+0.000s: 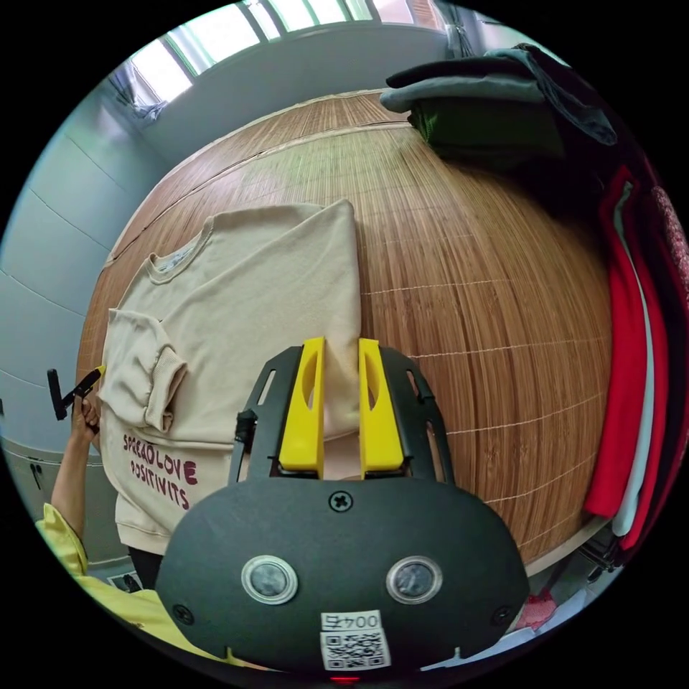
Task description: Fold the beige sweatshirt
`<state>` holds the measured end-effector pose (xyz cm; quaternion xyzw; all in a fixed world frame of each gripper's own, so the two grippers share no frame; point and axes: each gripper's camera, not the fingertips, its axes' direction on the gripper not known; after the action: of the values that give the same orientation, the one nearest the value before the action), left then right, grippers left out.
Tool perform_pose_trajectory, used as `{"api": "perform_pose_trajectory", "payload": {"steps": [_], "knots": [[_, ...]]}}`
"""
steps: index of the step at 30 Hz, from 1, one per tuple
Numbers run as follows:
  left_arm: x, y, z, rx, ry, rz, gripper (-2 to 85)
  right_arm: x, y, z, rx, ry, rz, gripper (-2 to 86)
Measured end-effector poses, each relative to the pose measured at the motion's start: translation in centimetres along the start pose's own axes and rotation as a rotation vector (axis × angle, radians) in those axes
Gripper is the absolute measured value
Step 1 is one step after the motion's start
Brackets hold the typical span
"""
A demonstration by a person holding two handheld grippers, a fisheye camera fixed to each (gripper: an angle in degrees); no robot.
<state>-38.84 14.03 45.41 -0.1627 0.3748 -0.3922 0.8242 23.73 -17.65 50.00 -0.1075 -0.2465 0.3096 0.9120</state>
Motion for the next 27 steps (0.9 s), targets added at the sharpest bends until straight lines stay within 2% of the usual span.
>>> {"api": "perform_pose_trajectory", "payload": {"steps": [7, 13, 18, 22, 27], "knots": [[5.2, -0.2, 0.6, 0.003, -0.192, 0.118, 2.8, -3.7, 1.3, -0.5, 0.042, 0.136, -0.071, 5.1], [6.5, -2.3, 1.8, -0.004, -0.202, 0.123, 2.5, -3.9, -0.3, -0.4, 0.05, 0.146, -0.067, 4.8], [8.5, -5.4, 3.2, -0.004, -0.289, 0.176, 2.9, -3.8, -3.4, -0.1, 0.057, 0.17, -0.087, 4.3], [8.6, -8.7, 4.0, 0.03, -0.348, 0.141, 3.8, -2.5, -7.3, 0.3, 0.056, 0.209, -0.087, 3.3], [7.5, -9.2, 5.1, 0.058, -0.333, 0.071, 3.0, -0.4, -9.1, 1.1, 0.017, 0.167, -0.044, 2.0]]}}
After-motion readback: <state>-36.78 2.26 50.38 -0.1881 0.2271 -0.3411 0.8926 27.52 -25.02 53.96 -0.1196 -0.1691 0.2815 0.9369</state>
